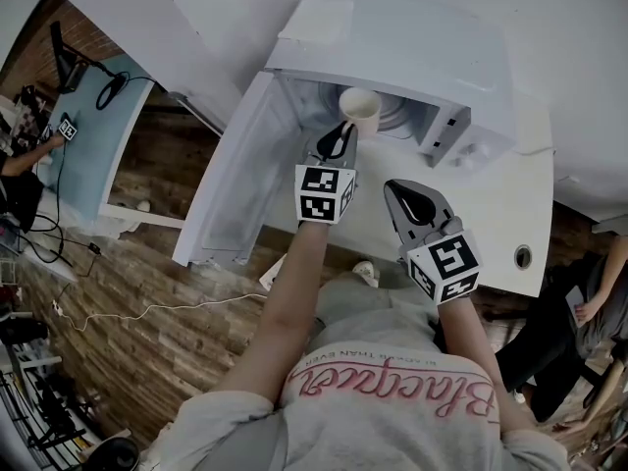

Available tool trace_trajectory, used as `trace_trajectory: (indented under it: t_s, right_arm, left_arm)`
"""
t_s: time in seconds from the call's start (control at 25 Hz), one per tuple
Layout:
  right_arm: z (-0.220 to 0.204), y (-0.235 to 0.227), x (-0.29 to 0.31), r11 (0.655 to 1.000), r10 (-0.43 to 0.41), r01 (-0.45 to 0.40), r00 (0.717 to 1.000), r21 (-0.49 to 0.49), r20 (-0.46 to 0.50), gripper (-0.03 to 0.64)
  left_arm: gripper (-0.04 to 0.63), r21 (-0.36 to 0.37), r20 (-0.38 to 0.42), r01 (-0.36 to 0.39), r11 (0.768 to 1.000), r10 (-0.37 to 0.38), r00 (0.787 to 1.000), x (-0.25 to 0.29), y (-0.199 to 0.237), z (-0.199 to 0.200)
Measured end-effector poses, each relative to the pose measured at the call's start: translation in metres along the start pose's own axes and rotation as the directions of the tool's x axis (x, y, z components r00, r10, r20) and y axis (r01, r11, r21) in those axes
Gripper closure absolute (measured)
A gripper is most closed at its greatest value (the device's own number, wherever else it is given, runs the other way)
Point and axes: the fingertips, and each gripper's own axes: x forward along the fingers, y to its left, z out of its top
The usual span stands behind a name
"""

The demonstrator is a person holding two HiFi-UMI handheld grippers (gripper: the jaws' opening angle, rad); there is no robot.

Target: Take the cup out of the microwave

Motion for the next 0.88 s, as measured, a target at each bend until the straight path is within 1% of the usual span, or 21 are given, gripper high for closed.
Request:
trace_trajectory:
  t_s: [0.28,0.88]
  right_arm:
    - [0.011,-0.008,-0.01,0.999,-0.053,0.052,0.997,0.014,0.053,0.606]
    - [0.024,-0.014,-0.027,0.997,-0.074,0.072,0.991,0.024,0.107,0.606]
  left_arm:
    - [0.545,0.012,0.012,0.005,1.0,-0.005,1.0,-0.015,-0.009,0.008]
    - [0.545,0.002,0.033,-0.02,1.0,0.02,0.999,-0.052,-0.022,0.022]
